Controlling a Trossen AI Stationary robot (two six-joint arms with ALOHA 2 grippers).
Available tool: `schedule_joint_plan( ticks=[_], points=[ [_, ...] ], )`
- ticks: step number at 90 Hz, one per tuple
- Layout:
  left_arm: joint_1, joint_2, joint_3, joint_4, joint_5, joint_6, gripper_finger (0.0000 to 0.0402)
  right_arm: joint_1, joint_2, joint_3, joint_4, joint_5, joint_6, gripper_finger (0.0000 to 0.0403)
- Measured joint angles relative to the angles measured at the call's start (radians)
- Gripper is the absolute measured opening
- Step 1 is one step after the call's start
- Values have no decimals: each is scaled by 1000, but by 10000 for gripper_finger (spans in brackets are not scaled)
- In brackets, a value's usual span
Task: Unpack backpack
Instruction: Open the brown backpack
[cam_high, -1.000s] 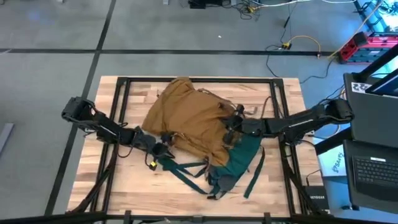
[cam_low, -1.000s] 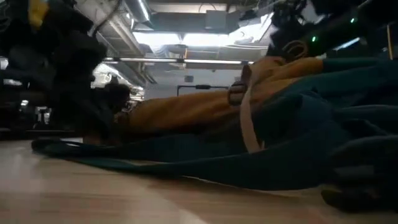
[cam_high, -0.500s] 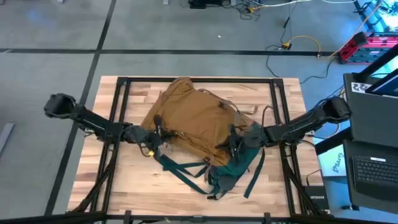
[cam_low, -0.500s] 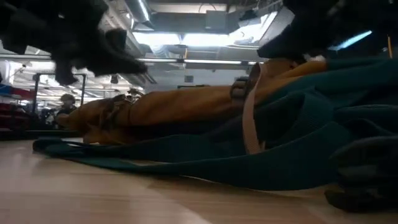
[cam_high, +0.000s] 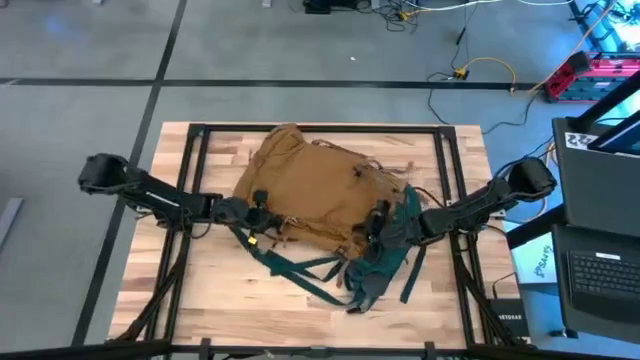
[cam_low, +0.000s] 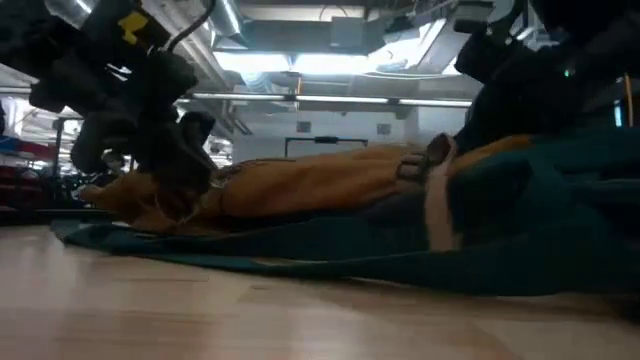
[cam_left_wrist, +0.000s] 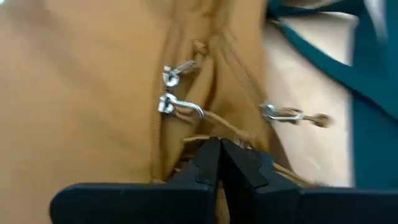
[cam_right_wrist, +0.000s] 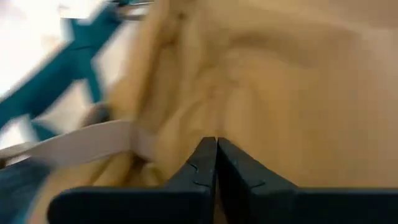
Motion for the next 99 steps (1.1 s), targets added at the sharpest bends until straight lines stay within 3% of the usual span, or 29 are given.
schedule_joint_plan(
  ticks=[26,47,70,99],
  points=[
    [-11,16,0,36,62,-18,0,-96,1,-4,-30,228,-47,0],
    [-12,16,0,52,100,-3,0,-152,1,5,-16,228,-67,0],
    [-13,16,-2,130,22,65,0,-96,2,127,-18,214,-212,0],
    [-13,16,-2,222,-22,162,0,-62,2,205,7,91,-260,0]
  ],
)
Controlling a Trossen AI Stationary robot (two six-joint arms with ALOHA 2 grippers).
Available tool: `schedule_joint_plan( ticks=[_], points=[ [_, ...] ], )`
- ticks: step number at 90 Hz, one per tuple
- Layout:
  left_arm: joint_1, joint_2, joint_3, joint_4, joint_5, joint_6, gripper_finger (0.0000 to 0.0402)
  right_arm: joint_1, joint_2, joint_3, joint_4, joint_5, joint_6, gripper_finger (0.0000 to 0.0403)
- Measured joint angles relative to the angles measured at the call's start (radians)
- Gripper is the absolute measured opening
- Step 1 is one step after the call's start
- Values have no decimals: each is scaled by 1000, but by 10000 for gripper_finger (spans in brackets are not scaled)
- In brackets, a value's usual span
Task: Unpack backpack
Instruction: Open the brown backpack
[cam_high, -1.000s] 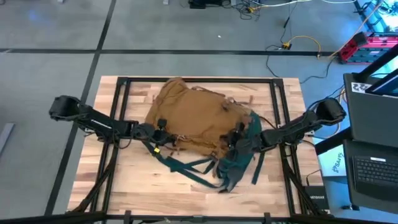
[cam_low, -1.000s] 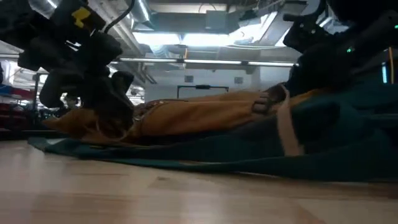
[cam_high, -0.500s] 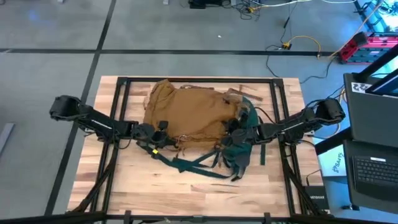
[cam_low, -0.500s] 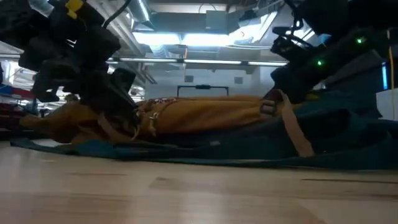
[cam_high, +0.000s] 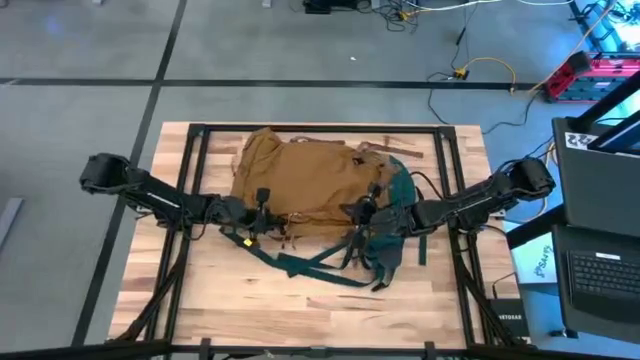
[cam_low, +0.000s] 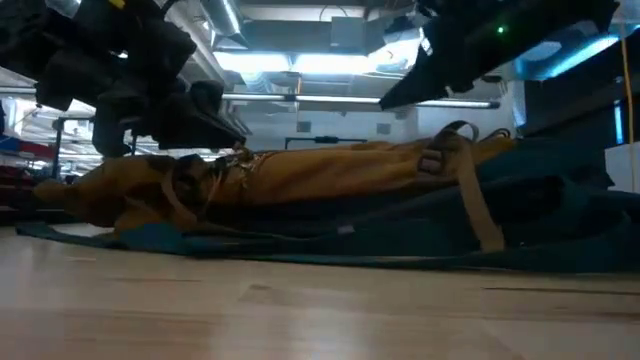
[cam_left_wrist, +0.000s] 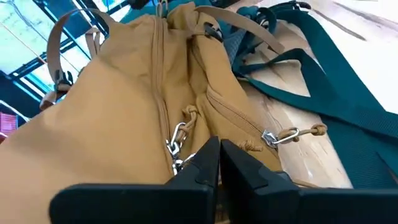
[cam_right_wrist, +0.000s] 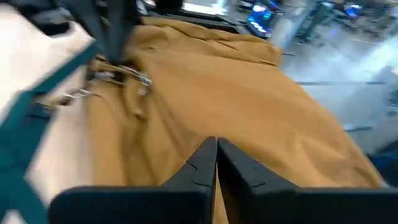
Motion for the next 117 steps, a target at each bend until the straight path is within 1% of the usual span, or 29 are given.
schedule_joint_plan(
  ticks=[8,20,34,44,60,85,93,117],
  points=[
    [0,0,0,-19,-2,-7,0,0,2,0,20,-33,-13,0],
    [0,0,0,-38,-8,-8,0,0,2,0,70,-40,-59,0],
    [0,-15,0,-13,-96,28,0,0,2,0,147,-38,-153,0],
    [1,-46,1,6,-124,76,0,0,2,0,186,-27,-206,0],
    [1,-113,2,6,-183,132,0,-1,2,1,210,15,-251,0],
    [1,-180,2,1,-388,202,0,-2,2,1,204,70,-260,0],
    [1,-185,3,1,-442,210,0,-1,2,1,195,107,-266,0],
    [1,-185,3,-14,-457,210,0,49,2,1,200,251,-347,0]
  ],
)
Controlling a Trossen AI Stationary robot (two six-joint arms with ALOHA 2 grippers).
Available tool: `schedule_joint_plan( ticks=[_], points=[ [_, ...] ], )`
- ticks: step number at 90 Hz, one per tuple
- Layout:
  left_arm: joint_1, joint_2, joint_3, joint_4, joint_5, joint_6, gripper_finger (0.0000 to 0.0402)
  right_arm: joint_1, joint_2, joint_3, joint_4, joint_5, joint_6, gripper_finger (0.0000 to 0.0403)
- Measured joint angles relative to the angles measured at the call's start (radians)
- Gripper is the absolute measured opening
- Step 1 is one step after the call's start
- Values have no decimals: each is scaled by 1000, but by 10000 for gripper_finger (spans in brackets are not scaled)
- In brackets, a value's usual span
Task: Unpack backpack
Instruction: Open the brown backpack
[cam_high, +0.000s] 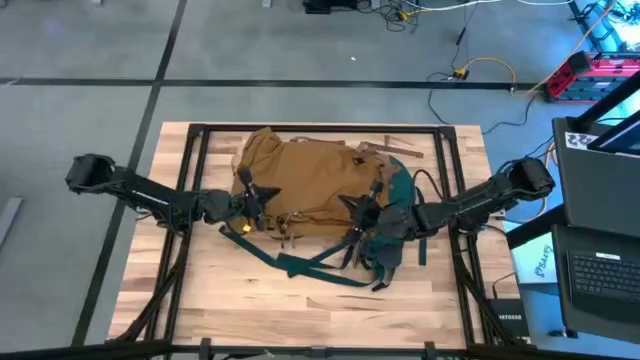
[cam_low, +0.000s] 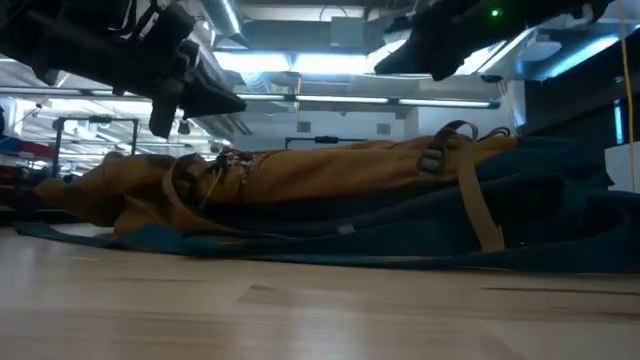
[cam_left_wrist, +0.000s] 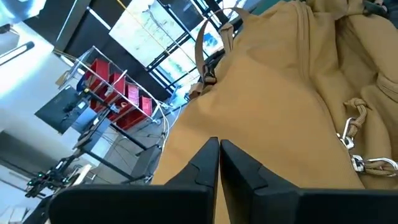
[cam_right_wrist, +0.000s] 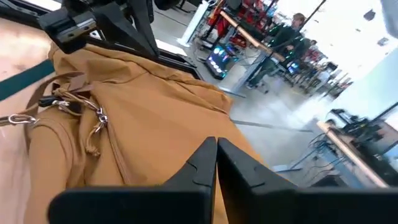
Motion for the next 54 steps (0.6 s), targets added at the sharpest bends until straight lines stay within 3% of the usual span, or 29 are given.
schedule_joint_plan(
  ticks=[14,31,54],
  points=[
    [0,0,0,-24,3,-28,0,17,0,0,10,31,-17,0],
    [0,0,0,-103,105,-92,0,16,0,0,12,32,-16,0],
    [0,0,0,-119,108,-112,0,16,0,0,62,67,-91,0]
  ],
)
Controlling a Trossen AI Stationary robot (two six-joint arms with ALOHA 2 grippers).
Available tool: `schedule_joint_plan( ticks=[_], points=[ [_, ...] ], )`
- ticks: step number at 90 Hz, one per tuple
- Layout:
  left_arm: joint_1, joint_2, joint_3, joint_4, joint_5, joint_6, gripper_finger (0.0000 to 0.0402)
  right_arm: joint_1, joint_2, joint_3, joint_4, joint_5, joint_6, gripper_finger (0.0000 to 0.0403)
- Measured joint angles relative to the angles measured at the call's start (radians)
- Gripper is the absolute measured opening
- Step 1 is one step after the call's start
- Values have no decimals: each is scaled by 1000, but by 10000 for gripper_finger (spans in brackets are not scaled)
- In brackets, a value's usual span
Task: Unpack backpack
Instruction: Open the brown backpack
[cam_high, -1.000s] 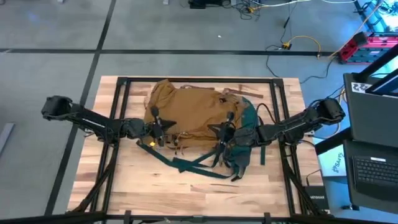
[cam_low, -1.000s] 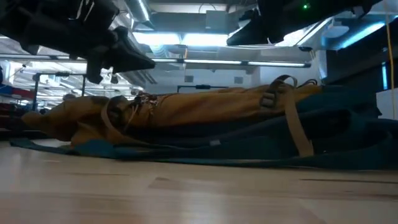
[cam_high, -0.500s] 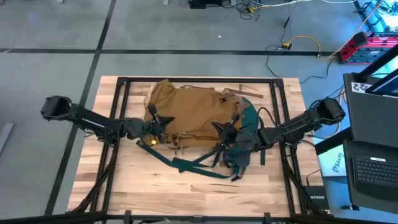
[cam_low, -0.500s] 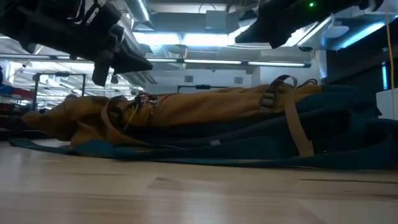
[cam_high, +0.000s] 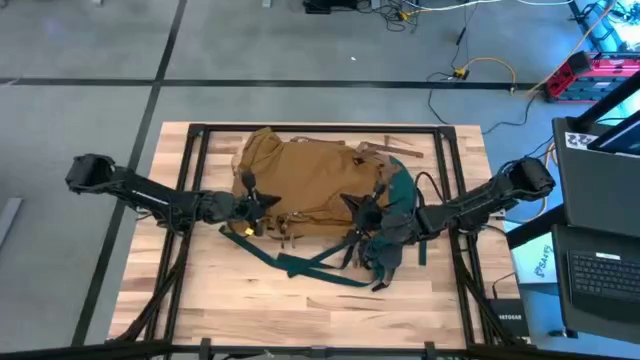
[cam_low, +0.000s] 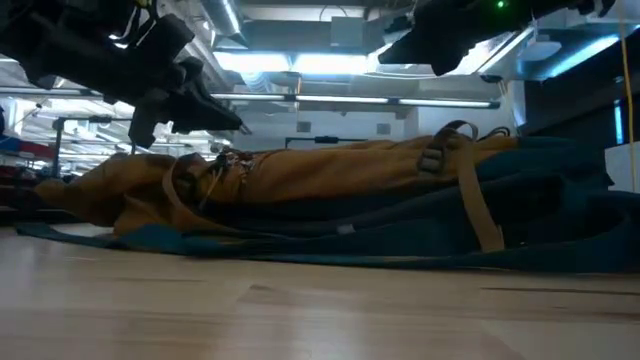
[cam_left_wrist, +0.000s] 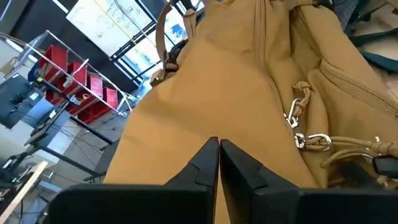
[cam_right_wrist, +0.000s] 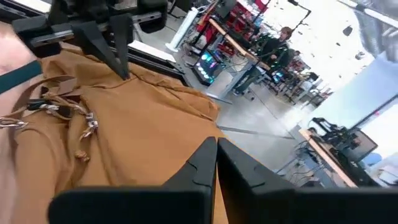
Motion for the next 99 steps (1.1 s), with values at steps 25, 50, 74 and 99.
schedule_joint_plan(
  ticks=[25,50,74,99],
  points=[
    [0,0,0,-2,0,-2,0,0,0,0,12,8,-25,0],
    [0,0,0,-2,1,-8,0,0,0,0,9,0,-24,0],
    [0,0,0,-9,27,-26,0,-5,5,0,-2,-51,7,0],
    [0,0,0,-27,194,-50,0,-35,71,0,23,-346,58,0]
  ],
)
